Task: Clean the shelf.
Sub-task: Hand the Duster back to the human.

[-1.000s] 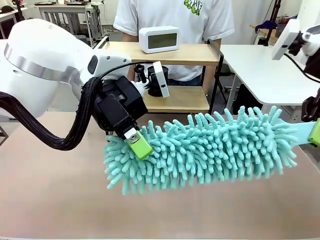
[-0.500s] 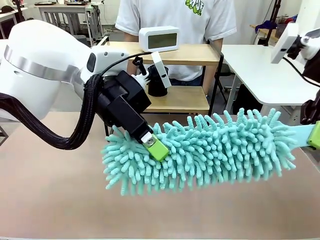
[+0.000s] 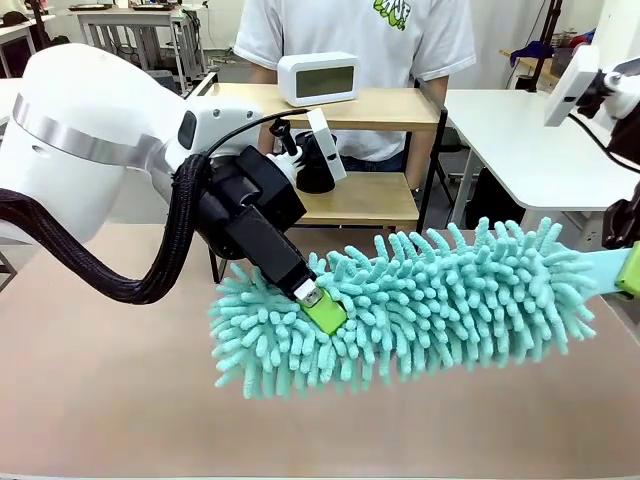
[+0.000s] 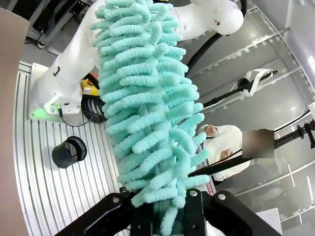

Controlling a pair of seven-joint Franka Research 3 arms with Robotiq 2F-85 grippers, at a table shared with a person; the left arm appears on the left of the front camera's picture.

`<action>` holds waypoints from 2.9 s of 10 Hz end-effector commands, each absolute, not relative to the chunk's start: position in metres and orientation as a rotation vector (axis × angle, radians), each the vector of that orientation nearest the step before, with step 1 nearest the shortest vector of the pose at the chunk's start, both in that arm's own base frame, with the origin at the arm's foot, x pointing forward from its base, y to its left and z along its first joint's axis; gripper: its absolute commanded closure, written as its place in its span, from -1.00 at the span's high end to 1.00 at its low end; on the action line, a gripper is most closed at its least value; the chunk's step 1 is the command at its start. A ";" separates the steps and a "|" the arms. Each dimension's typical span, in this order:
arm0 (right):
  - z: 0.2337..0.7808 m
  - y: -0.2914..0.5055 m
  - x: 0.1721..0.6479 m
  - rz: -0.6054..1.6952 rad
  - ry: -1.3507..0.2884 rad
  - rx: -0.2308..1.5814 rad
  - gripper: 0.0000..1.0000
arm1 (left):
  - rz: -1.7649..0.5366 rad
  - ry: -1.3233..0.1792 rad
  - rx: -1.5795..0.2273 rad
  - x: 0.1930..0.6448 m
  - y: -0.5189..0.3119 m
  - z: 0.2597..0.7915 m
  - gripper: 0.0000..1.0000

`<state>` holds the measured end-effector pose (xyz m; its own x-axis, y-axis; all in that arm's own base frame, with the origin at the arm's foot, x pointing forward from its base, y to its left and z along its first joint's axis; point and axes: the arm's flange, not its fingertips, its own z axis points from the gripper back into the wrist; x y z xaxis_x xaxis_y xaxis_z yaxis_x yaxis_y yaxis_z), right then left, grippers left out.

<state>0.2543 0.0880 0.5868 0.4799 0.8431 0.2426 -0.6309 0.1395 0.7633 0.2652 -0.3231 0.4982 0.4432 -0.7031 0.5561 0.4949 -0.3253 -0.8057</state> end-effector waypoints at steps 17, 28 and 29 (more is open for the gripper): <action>0.431 -0.077 0.302 -0.070 -0.127 1.295 1.00 | -1.085 -0.343 -1.460 0.272 -0.196 0.567 -1.00; 0.431 -0.077 0.302 -0.070 -0.127 1.295 1.00 | 0.480 -0.530 -1.280 0.295 0.121 0.492 -1.00; 0.431 -0.077 0.302 -0.070 -0.127 1.295 1.00 | 0.329 -0.680 -1.237 0.286 0.157 0.506 -1.00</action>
<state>0.3051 -0.0750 0.4326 0.9903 -0.1339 0.0362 0.0001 0.2618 0.9651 0.3086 0.1444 0.4862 0.7967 0.5801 0.1696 0.0092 0.2690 -0.9631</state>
